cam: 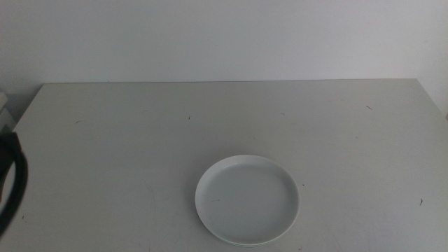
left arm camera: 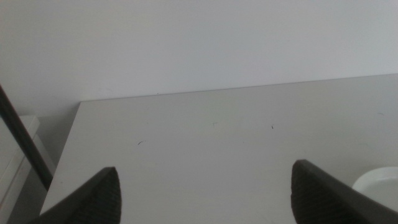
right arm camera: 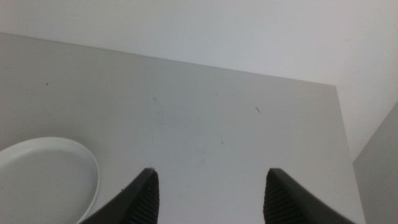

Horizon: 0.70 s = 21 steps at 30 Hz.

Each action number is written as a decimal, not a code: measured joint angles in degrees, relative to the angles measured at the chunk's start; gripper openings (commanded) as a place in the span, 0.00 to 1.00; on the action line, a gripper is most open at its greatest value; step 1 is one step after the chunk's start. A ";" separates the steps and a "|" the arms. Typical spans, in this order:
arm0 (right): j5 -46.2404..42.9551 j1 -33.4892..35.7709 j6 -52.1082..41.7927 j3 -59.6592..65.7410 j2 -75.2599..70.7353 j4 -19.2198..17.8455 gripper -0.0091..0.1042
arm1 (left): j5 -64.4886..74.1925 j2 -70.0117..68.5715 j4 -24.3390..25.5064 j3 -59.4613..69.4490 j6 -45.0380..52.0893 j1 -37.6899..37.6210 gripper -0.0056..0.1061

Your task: Stack the three bowls on top of each other.

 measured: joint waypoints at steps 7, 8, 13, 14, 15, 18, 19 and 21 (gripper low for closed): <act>-4.16 0.00 0.00 7.42 -10.71 -0.56 0.47 | -1.80 -9.69 -0.05 6.79 0.00 0.00 0.99; -4.47 0.00 -0.06 7.72 -11.39 -0.56 0.47 | -1.96 -10.23 -0.11 6.83 0.00 0.00 0.99; -4.97 0.00 -0.06 7.83 -12.35 -0.56 0.47 | -1.98 -10.90 -0.15 6.85 0.00 0.00 0.99; -4.97 0.00 -0.06 7.85 -12.35 -0.56 0.47 | -1.83 -10.90 -0.15 6.90 0.00 0.00 0.99; -4.97 0.00 -0.06 7.91 -12.35 -0.70 0.46 | -1.78 -10.90 -0.15 6.90 0.04 0.00 0.99; -5.66 0.00 -0.06 9.04 -12.35 -0.98 0.46 | -1.89 -10.90 -0.15 7.47 0.04 0.00 0.99; -6.20 0.00 -0.06 9.86 -12.43 -1.16 0.46 | -1.90 -10.90 -0.15 8.03 0.04 0.02 0.99; -9.14 0.00 -0.06 12.74 -13.03 -2.35 0.46 | -2.18 -11.32 -0.15 9.58 0.04 0.06 0.99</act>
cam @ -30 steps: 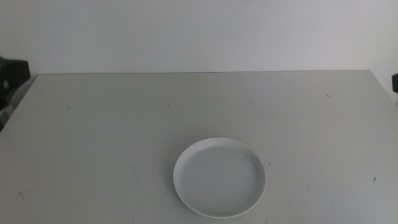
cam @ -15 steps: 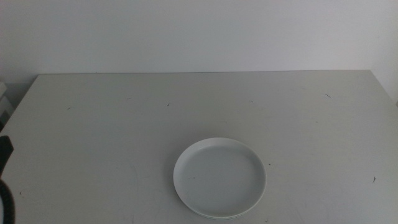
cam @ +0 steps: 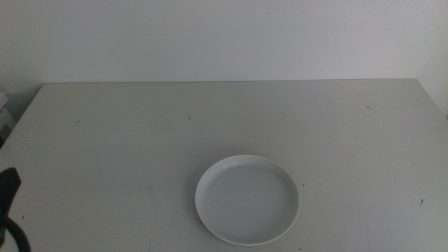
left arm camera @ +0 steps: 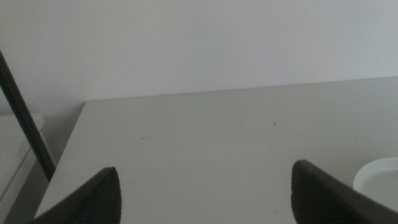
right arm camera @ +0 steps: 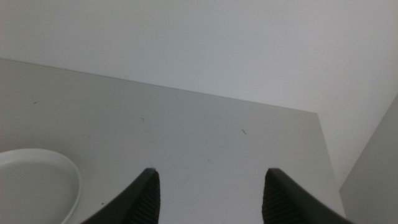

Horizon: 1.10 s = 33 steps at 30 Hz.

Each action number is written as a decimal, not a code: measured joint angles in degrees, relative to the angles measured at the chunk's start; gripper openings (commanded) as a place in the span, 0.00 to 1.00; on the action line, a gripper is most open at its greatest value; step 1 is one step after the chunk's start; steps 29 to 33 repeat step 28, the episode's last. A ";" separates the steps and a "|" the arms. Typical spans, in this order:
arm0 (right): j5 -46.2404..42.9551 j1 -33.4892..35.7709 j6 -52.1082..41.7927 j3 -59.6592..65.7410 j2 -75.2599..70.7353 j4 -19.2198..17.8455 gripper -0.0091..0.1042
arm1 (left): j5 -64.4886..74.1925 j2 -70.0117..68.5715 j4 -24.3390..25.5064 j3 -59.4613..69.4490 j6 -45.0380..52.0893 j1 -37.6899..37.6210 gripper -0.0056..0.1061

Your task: Stack the three bowls on top of each other.

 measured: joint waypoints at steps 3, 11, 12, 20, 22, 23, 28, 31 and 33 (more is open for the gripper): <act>-7.32 0.00 0.00 6.20 -3.12 -2.56 0.46 | -0.37 -2.52 0.00 3.98 0.00 0.05 0.99; -15.11 -0.73 0.00 21.49 -14.91 -3.55 0.46 | -0.67 -15.09 0.00 19.13 0.00 0.05 0.99; -15.11 -1.08 0.00 23.19 -15.91 -3.39 0.46 | -0.71 -16.05 0.17 20.47 0.00 0.05 0.99; -14.80 -2.95 0.00 30.73 -19.59 -1.65 0.46 | -0.61 -17.21 0.88 23.98 0.12 0.05 0.99; -14.29 -3.38 0.00 30.72 -20.11 -1.04 0.46 | -0.61 -17.21 0.93 23.98 0.12 0.05 0.99; -14.22 -3.59 0.00 30.72 -20.29 -1.04 0.46 | -0.61 -17.21 0.93 23.98 0.12 0.05 0.99; -14.15 -3.86 0.00 30.72 -21.02 -1.04 0.46 | -0.61 -17.23 1.07 23.98 0.12 0.05 0.99; -14.15 -3.86 0.00 30.72 -21.02 -1.04 0.46 | -0.61 -17.23 1.07 23.98 0.12 0.05 0.99; -14.15 -3.86 0.00 30.72 -21.02 -1.04 0.46 | -0.61 -17.23 1.07 23.98 0.12 0.05 0.99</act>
